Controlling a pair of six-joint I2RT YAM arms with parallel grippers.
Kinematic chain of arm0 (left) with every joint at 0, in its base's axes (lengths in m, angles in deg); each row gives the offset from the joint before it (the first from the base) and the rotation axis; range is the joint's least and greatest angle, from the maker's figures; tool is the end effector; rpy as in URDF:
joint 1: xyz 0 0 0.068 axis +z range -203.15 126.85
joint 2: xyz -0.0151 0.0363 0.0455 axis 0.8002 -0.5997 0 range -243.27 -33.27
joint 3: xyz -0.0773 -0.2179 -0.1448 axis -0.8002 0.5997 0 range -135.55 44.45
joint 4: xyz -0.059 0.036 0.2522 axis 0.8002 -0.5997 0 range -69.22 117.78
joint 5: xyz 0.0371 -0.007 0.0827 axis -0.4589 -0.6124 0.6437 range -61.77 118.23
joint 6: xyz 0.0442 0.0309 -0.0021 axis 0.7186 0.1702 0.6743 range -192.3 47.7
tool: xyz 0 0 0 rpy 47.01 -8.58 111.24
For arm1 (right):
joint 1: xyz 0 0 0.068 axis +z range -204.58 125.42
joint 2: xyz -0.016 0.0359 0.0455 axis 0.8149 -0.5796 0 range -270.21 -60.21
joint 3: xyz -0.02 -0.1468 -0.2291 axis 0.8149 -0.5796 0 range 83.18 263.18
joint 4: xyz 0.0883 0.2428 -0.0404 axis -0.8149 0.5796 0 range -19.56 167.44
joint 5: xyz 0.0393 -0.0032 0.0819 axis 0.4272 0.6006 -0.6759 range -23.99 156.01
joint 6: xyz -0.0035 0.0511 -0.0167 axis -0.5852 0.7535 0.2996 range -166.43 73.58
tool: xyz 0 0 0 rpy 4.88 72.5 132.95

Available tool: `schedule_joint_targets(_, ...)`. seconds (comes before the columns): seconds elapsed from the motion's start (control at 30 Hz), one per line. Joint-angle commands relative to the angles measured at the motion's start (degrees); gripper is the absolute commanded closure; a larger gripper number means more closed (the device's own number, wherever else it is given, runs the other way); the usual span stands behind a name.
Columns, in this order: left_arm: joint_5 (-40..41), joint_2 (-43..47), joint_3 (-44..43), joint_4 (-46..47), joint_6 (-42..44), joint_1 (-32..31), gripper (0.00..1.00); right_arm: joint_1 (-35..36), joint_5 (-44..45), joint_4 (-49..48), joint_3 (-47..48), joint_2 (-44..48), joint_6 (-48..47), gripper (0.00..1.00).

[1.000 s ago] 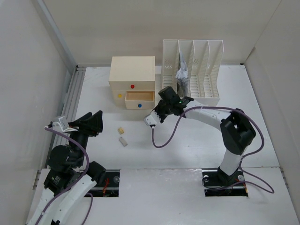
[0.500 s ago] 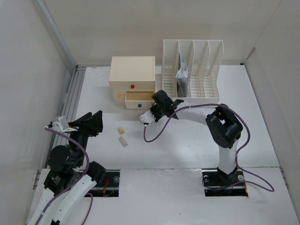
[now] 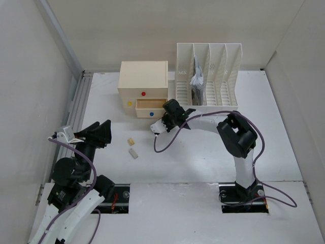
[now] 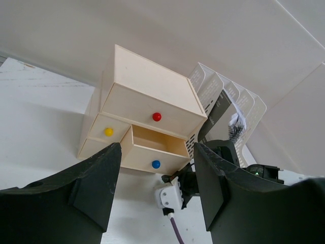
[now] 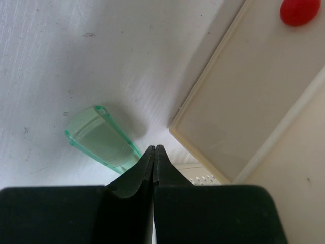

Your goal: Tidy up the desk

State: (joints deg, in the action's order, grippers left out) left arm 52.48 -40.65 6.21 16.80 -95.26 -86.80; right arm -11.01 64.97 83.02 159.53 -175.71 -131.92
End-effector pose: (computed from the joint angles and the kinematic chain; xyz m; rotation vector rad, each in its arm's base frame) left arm 0.0396 -0.0089 0.3608 -0.2586 1.2514 -0.5943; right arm 0.3108 0.2964 0.1576 -2.2570 1.0664 -0.2887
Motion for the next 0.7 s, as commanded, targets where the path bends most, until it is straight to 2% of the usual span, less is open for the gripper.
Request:
schedule_joint_targets(0.0,0.45,0.08,0.09,2.11,0.46,0.25,0.44,-0.24,-0.1,0.15,2.13,-0.07,0.59,1.0)
schedule_joint_targets(0.57,0.45,0.61,0.09,2.11,0.46,0.25,0.44,0.29,-5.99,8.32,-5.96,9.15,3.05,1.0)
schedule_joint_targets(0.67,0.45,1.14,0.09,2.11,0.46,0.25,0.44,0.81,-5.99,5.29,-8.06,11.26,4.63,1.0)
